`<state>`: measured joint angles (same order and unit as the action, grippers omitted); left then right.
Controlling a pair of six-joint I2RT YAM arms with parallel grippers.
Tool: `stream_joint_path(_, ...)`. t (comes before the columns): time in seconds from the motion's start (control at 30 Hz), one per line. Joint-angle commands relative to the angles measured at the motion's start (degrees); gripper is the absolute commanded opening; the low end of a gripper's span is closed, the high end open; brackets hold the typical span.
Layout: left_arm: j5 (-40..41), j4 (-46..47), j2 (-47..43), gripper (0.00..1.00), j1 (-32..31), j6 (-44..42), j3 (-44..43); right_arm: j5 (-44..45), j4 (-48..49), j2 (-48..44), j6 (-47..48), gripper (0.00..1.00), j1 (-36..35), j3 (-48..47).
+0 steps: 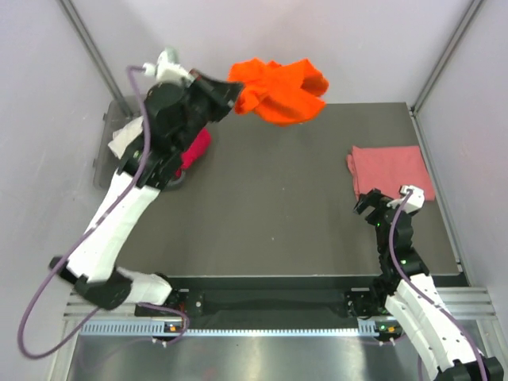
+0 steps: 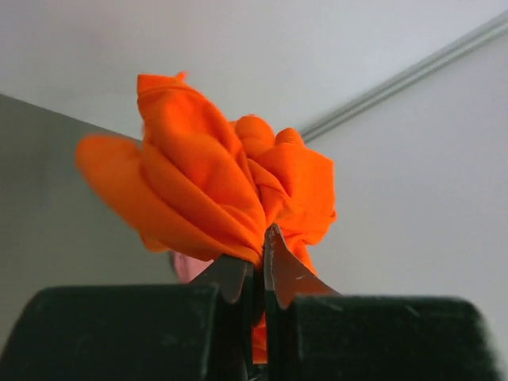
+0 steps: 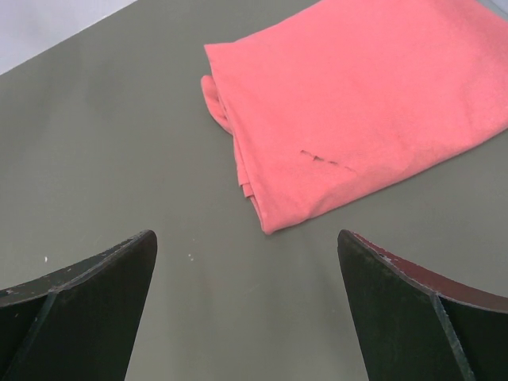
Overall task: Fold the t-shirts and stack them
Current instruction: Move the tshirt to the center of the board, then flatten the tshirt out
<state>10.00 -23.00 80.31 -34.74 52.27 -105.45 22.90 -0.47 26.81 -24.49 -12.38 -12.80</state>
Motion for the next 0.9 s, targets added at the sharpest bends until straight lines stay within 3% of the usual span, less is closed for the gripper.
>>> stream_joint_path(0.0,6.69,3.30,-9.70,0.00,0.29,-1.65,22.02,0.75,1.26,0.70,0.50,0.97,-0.36,-1.97)
stream_joint_path(0.07,8.72,7.17,-13.41,0.01,0.37,-0.51,32.01,0.83,1.00,1.31,0.58,0.98,-0.36,-2.32)
stream_joint_path(0.13,9.24,10.24,-18.51,0.20,0.38,-0.50,44.06,0.83,0.65,2.02,0.50,1.00,-0.36,-3.54)
stream_joint_path(0.17,9.68,10.61,-21.48,0.38,0.38,-0.59,47.32,0.66,-0.31,3.06,0.67,0.99,-0.36,-4.25)
stream_joint_path(0.2,10.91,10.00,-22.73,0.78,0.38,-0.42,52.05,0.31,-1.10,3.95,0.85,0.99,-0.36,-5.04)
stream_joint_path(0.23,12.92,8.69,-23.79,0.99,0.29,0.80,53.49,-1.95,-1.29,5.00,0.94,1.00,-0.28,-6.61)
stream_joint_path(0.3,16.80,3.86,-25.90,0.99,0.38,-0.32,54.99,-5.22,-2.42,10.87,2.08,0.98,-0.36,-9.51)
stream_joint_path(0.4,16.81,0.95,-27.22,0.99,0.29,-4.89,54.74,-8.21,-7.96,21.94,2.25,0.81,-0.36,-17.94)
stream_joint_path(0.43,16.29,0.77,-27.49,0.99,0.29,-6.90,54.74,-9.52,-9.62,24.58,2.60,0.63,-0.36,-21.71)
stream_joint_path(0.5,15.23,0.07,-27.93,0.99,0.38,-7.97,55.00,-9.89,-11.12,31.97,2.96,0.43,-0.36,-25.24)
stream_joint_path(0.53,14.79,-0.02,-28.10,0.99,0.29,-8.41,55.17,-10.93,-11.91,34.34,3.22,0.27,-0.28,-28.30)
stream_joint_path(0.63,13.56,0.85,-28.55,0.98,0.38,-10.16,56.84,-12.42,-14.20,46.36,4.10,0.02,-0.01,-34.30)
stream_joint_path(0.87,12.06,2.53,-27.06,0.98,0.29,-13.68,57.11,-14.45,-20.54,64.06,6.82,0.00,2.27,-45.56)
